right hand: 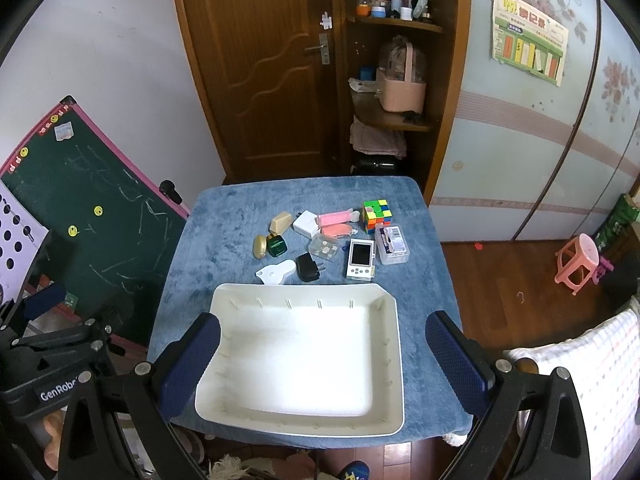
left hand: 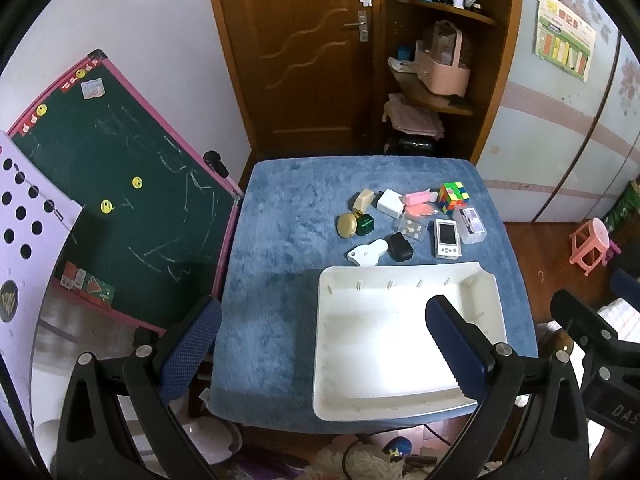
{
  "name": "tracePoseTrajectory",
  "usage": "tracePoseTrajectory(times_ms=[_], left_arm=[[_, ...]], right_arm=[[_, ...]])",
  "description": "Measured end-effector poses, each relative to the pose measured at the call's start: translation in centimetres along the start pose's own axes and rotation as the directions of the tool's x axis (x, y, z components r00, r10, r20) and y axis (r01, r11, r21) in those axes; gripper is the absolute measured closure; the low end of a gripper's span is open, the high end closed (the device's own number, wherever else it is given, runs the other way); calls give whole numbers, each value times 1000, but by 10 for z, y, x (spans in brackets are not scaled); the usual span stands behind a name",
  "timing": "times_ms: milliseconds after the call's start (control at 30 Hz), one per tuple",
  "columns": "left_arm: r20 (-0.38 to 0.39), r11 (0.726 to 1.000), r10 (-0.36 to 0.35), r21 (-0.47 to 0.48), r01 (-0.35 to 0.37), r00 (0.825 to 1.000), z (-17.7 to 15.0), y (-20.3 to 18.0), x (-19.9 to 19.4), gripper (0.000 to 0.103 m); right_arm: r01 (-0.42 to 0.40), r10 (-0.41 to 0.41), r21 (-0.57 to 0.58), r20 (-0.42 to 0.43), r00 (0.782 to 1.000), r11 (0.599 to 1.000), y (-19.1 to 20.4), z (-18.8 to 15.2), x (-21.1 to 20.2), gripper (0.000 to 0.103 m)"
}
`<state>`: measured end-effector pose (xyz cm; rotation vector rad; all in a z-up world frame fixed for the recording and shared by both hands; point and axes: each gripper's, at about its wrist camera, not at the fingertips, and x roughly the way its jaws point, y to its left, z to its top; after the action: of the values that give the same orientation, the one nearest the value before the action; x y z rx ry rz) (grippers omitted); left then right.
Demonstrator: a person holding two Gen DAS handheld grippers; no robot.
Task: Organize rigid objects
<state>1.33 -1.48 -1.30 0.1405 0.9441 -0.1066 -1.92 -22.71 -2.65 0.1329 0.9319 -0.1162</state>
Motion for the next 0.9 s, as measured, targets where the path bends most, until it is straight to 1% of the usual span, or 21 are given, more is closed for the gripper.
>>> tracePoseTrajectory(times_ms=[233, 533, 700, 833, 900], left_arm=[[-16, 1000, -19, 12, 19, 1000, 12, 12, 7, 1], [-29, 998, -55, 43, 56, 998, 26, 26, 20, 1], [-37, 997, -80, 7, 80, 996, 40, 42, 29, 1], [-32, 996, -85, -31, 84, 996, 51, 55, 34, 1], [-25, 995, -87, -43, 86, 996, 58, 59, 36, 1]], right_arm=[[29, -29, 15, 1, 1000, 999, 6, 6, 3, 0], [75, -75, 75, -3, 997, 994, 13, 14, 6, 0], [101, -102, 84, 10, 995, 991, 16, 18, 3, 0], [122, -127, 78, 58, 990, 989, 17, 23, -6, 0], [123, -128, 76, 61, 990, 989, 14, 28, -7, 0]])
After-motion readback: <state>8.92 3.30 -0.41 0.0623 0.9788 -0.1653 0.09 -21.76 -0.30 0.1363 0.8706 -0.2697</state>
